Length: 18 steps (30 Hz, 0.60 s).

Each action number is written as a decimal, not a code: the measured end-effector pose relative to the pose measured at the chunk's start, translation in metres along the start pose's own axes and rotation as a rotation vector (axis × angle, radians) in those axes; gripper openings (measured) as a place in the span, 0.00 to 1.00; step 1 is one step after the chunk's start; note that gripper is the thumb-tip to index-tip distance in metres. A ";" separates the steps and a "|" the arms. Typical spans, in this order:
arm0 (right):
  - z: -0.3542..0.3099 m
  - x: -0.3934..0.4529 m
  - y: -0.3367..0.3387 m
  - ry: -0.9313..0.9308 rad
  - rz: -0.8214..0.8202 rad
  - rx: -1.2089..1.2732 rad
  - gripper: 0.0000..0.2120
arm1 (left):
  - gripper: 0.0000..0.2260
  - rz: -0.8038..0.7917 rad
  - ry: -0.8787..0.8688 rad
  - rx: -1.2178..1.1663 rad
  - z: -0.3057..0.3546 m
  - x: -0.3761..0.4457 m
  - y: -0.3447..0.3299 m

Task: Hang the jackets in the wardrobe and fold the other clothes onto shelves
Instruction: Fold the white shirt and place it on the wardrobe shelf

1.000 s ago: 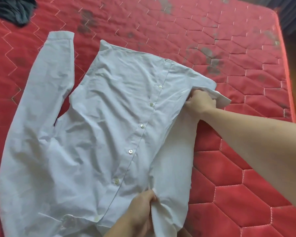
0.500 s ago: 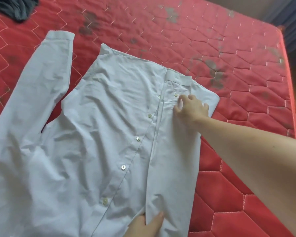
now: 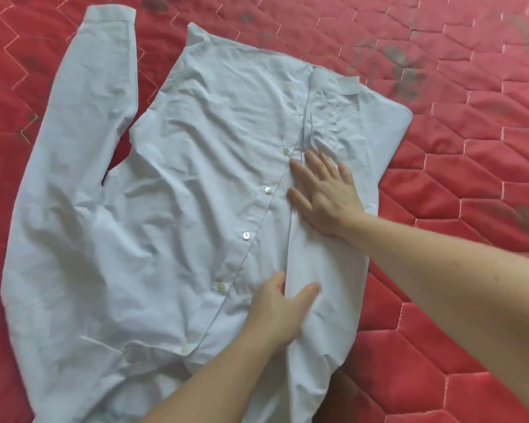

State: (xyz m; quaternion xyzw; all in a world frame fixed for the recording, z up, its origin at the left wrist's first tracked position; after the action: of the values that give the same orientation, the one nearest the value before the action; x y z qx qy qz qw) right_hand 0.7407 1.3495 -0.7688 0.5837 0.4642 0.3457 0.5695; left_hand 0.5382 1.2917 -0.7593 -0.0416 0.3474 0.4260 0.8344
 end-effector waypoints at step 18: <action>-0.032 -0.169 0.002 -0.814 0.207 0.629 0.20 | 0.13 -0.597 0.237 0.025 -0.037 -0.065 0.027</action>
State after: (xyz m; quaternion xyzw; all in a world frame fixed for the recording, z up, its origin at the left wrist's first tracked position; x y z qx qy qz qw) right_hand 0.6552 1.2023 -0.7418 0.8565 0.2264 -0.0108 0.4637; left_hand 0.4725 1.2506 -0.7410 -0.1809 0.4197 0.1502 0.8767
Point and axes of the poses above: each hand's wrist, its own x-axis towards the middle knuckle, its own y-axis out of the back of the hand, z = x × y, the point moved 1 cm from there along x, towards the middle knuckle, and after that the axes turned 4 degrees about z, right-handed, at the moved point
